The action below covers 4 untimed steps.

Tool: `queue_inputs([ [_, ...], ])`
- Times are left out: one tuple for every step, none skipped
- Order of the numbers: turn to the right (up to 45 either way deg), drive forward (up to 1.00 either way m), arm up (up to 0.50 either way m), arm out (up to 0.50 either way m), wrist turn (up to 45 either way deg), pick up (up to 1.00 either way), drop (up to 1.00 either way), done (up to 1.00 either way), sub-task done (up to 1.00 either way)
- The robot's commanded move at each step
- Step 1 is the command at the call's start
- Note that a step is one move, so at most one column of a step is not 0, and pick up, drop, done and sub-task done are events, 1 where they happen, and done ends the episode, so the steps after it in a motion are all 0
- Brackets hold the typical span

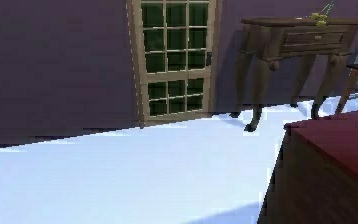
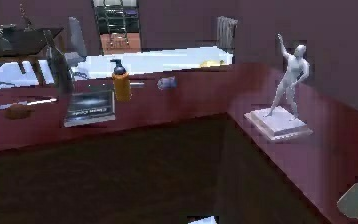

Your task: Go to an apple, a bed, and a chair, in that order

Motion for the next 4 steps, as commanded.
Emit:
queue_inputs([
  [0.0, 0.90, 0.00, 0.00, 0.0, 0.00, 0.00, 0.00, 0.00],
  [18.0, 0.00, 0.00, 0.00, 0.0, 0.00, 0.00, 0.00, 0.00],
  [0.0, 0.55, 0.00, 0.00, 0.0, 0.00, 0.00, 0.00, 0.00],
  [45.0, 0.00, 0.00, 0.00, 0.0, 0.00, 0.00, 0.00, 0.00],
])
